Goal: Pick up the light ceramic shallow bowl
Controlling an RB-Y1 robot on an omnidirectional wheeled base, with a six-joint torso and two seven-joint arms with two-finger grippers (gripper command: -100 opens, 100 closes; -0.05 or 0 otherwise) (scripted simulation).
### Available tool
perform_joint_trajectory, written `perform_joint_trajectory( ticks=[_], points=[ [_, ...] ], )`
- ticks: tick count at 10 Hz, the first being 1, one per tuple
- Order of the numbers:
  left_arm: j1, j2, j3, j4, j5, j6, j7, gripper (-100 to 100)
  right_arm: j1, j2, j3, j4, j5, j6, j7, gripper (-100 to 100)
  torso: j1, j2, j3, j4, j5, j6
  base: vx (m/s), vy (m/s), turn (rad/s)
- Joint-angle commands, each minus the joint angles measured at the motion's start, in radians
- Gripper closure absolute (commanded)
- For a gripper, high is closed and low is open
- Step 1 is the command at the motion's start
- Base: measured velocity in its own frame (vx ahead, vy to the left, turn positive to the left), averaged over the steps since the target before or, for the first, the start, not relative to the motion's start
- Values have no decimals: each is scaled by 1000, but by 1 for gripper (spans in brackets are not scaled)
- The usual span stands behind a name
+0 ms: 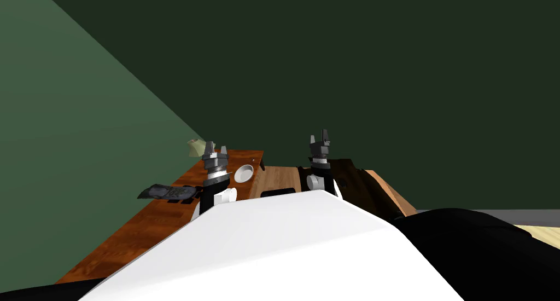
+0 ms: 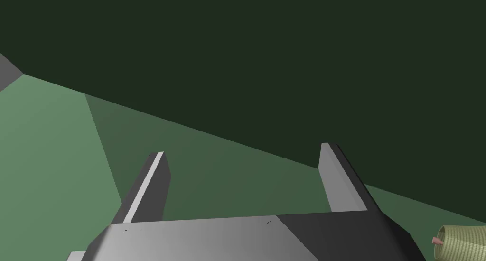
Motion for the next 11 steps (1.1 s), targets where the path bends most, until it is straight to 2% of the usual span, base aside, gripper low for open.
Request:
perform_joint_trajectory(
  ticks=[1, 6, 11],
  points=[
    [-2, 38, -4, 8, 6, 3, 4, -100, 0, 0, 0, 0, 0, 0, 0, 0, 0, 0, 0, 0, 0, 0, -9, -3, 17],
    [-21, 142, -37, 73, 54, 31, 28, -100, 0, 0, 0, 0, 0, 0, 0, 0, 0, 3, 2, 1, 0, 0, -35, -8, 39],
    [-61, 198, -80, 194, 137, 99, 53, -100, 0, 0, 0, 0, 0, 0, 0, 0, -1, 3, 2, 1, 0, 0, -48, -15, 51]
  ],
)
